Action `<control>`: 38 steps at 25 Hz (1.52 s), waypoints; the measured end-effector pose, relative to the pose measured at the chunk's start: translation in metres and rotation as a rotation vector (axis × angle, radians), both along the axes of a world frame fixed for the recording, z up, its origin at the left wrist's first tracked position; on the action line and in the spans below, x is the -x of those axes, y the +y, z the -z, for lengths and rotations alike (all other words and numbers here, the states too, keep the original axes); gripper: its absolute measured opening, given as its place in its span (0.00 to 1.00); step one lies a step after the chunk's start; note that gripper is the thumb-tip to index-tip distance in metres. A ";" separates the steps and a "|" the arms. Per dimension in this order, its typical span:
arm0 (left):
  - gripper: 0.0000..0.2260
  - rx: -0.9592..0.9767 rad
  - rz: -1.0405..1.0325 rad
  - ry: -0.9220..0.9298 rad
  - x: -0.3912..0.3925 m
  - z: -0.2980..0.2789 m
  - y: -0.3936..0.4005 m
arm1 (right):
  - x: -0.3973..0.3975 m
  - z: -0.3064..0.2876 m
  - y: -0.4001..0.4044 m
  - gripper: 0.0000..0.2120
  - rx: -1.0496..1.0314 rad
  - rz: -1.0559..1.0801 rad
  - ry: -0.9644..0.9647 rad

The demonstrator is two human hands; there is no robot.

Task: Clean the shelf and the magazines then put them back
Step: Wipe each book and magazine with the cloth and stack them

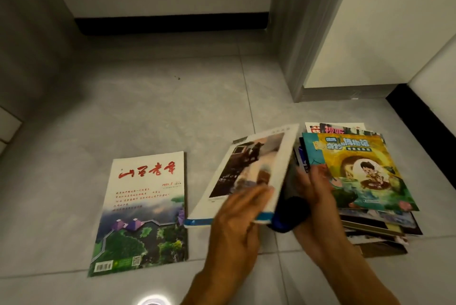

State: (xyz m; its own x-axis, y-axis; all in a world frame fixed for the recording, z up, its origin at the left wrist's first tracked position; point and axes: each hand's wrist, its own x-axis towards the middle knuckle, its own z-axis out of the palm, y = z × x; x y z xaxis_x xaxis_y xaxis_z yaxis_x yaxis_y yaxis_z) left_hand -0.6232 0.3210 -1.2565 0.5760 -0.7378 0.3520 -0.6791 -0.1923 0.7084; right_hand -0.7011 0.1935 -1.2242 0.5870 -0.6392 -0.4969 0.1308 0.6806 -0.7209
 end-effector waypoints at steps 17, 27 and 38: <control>0.07 -0.245 -0.457 1.209 -0.025 0.061 0.026 | 0.038 0.023 -0.030 0.24 0.334 -0.344 0.486; 0.02 -0.487 -0.435 0.947 -0.049 0.113 0.036 | 0.006 0.145 0.013 0.22 1.325 -0.519 1.034; 0.07 -0.576 -0.434 0.914 -0.061 0.127 0.033 | -0.041 0.173 -0.009 0.42 1.441 -0.601 1.176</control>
